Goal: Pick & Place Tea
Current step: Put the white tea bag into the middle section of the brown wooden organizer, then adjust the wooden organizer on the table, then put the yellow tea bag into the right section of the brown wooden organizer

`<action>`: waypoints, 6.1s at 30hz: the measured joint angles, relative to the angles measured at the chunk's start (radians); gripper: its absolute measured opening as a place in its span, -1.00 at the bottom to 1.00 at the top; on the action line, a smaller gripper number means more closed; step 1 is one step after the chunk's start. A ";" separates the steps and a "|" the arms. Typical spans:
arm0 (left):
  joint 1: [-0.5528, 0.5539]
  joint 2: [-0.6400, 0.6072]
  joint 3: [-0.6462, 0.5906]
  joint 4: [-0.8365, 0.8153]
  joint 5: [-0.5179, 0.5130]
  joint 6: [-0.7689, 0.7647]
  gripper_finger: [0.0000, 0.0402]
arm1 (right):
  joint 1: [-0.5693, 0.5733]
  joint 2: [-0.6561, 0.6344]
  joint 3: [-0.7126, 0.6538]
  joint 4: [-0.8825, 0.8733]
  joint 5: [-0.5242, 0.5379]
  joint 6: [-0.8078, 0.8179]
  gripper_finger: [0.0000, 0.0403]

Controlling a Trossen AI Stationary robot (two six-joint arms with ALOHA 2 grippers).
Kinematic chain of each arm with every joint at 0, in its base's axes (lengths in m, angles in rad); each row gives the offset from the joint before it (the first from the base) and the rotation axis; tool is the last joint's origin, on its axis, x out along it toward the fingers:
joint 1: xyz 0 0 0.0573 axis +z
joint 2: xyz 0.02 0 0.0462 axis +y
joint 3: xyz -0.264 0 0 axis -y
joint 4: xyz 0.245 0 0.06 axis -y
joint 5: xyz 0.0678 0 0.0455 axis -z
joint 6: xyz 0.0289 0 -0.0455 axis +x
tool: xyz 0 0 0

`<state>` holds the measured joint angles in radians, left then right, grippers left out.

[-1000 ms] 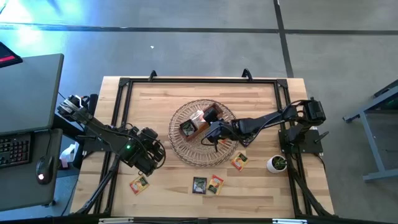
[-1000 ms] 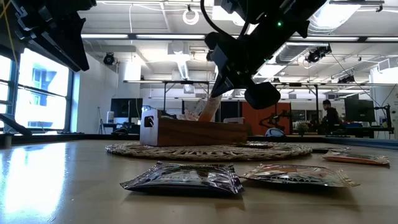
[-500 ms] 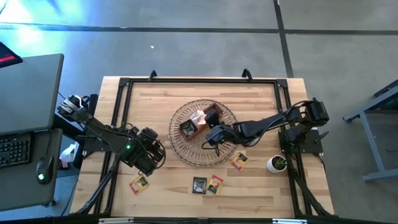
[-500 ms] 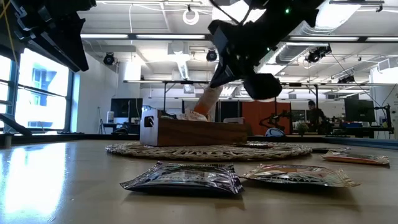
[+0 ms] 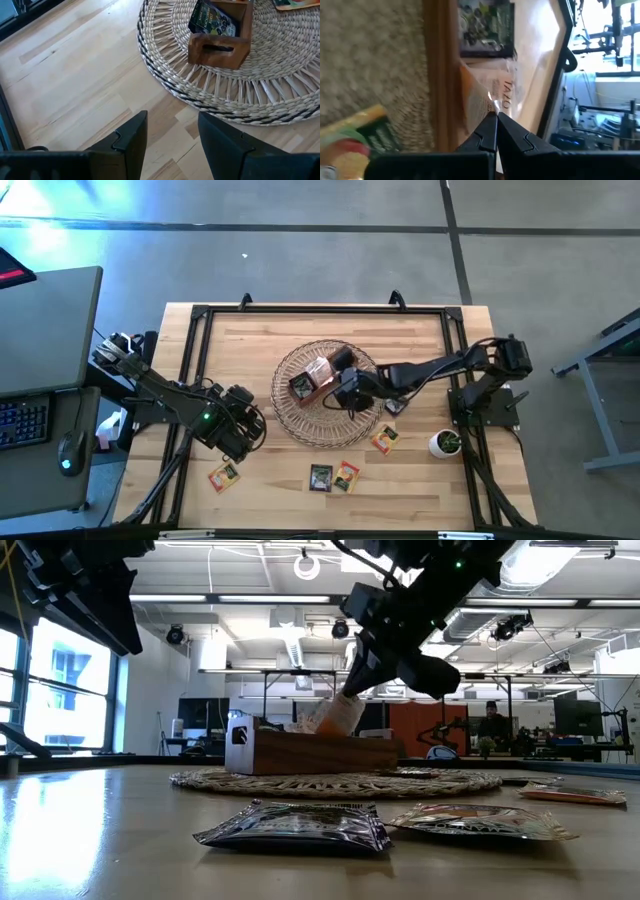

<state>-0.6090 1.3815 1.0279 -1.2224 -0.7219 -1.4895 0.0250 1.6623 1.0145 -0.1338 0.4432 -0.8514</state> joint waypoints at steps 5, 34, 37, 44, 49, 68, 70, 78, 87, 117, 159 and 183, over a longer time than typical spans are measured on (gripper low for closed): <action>0.000 0.000 0.000 -0.001 0.000 0.000 -0.14 | -0.032 0.000 0.000 0.002 -0.006 -0.077 -0.99; 0.000 0.000 0.000 0.000 -0.012 -0.003 -0.14 | -0.006 -0.003 0.000 0.344 -0.068 -0.086 -0.53; 0.000 0.000 0.000 0.004 -0.025 -0.008 -0.14 | 0.053 -0.031 0.004 0.288 -0.007 -0.065 -0.55; -0.013 -0.002 0.013 0.049 -0.012 -0.033 -0.14 | 0.110 -0.205 0.008 -0.116 -0.133 0.321 -0.59; -0.123 -0.058 0.032 0.087 -0.113 -0.047 -0.14 | 0.105 -0.314 -0.060 -0.240 -0.109 0.591 -0.59; -0.100 -0.002 -0.055 0.546 -0.265 0.083 -0.14 | -0.017 -0.346 -0.481 0.378 0.223 0.853 -0.94; -0.047 0.026 -0.055 0.614 -0.220 0.173 -0.14 | -0.060 -0.341 -0.481 0.394 0.200 0.917 -0.98; 0.162 0.173 -0.054 0.981 0.031 0.502 -0.42 | -0.255 -0.255 -0.481 0.437 0.006 1.156 -0.99; 0.284 0.320 -0.054 1.151 0.225 0.621 -0.93 | -0.374 -0.081 -0.475 0.713 -0.191 1.192 -0.98; 0.348 0.392 -0.052 0.742 0.276 0.488 -1.00 | -0.252 0.035 -0.391 0.468 -0.330 1.167 -0.99; -0.110 -0.259 0.027 0.415 -0.078 0.671 -1.00 | 0.438 -0.421 -0.391 0.275 0.025 0.850 -0.98; -0.092 -0.199 -0.062 0.463 -0.084 0.568 -1.00 | 0.266 -0.178 -0.202 -0.172 -0.351 1.185 -0.14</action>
<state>-0.7005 1.1828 0.9657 -0.7589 -0.8059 -0.9215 0.2909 1.4841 0.8130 -0.3054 0.0920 0.3341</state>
